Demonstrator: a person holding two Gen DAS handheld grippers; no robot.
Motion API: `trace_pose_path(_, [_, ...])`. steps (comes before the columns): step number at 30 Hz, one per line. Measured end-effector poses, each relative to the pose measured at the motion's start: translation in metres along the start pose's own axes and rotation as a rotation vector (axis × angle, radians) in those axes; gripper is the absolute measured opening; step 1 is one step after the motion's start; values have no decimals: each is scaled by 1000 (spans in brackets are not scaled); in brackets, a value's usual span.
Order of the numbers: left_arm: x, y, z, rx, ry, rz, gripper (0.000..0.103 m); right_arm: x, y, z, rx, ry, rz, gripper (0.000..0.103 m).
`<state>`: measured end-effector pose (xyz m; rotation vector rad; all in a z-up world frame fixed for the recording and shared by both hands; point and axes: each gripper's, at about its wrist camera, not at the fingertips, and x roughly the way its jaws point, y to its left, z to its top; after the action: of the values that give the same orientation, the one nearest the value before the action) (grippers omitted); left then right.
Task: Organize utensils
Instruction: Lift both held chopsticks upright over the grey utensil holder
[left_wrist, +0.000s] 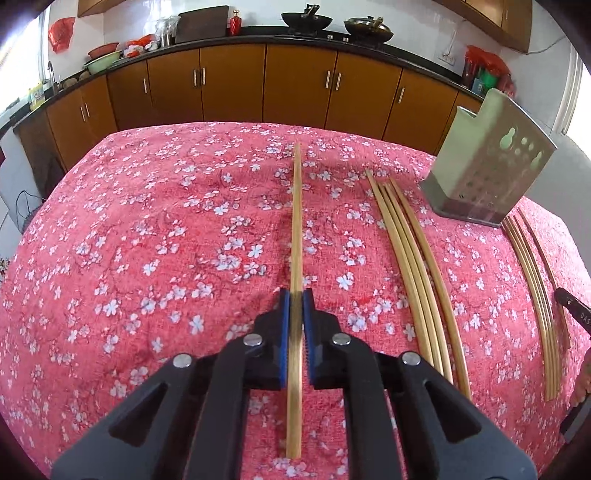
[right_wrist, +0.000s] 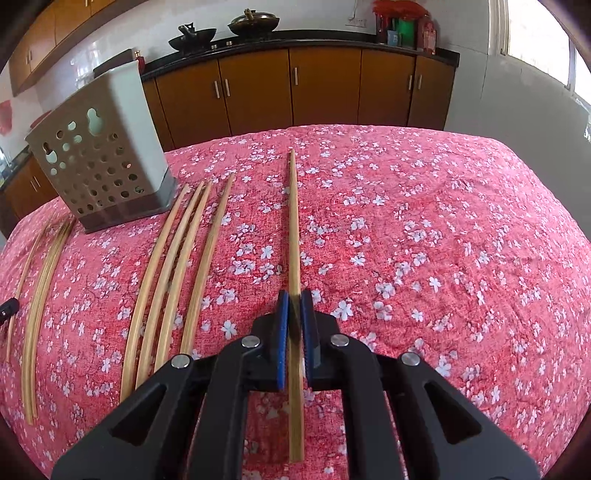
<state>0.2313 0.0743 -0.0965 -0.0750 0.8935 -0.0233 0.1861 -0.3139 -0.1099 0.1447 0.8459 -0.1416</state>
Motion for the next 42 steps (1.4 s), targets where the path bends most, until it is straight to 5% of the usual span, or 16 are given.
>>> trace_pose_path(8, [-11,-4,-18,33,-2,36,11,-7,-1,-13,-2,-1,9,8])
trace_pose_path(14, [-18,-6,-16,54,-10,62,9,-24,-1,-9,-13,-79,16,8])
trace_pose_path(23, [-116,-6,40,35,-290,2,9,-110,-2,37,-17,-357,51,8])
trace_pose_path(33, [-162,-18,90,36,-413,-19,8,-155,8,86,3,-501,128,8])
trace_pose_path(42, [-223,-70,136,20,-611,-193,8,-212,32,139,72,-710,302,8])
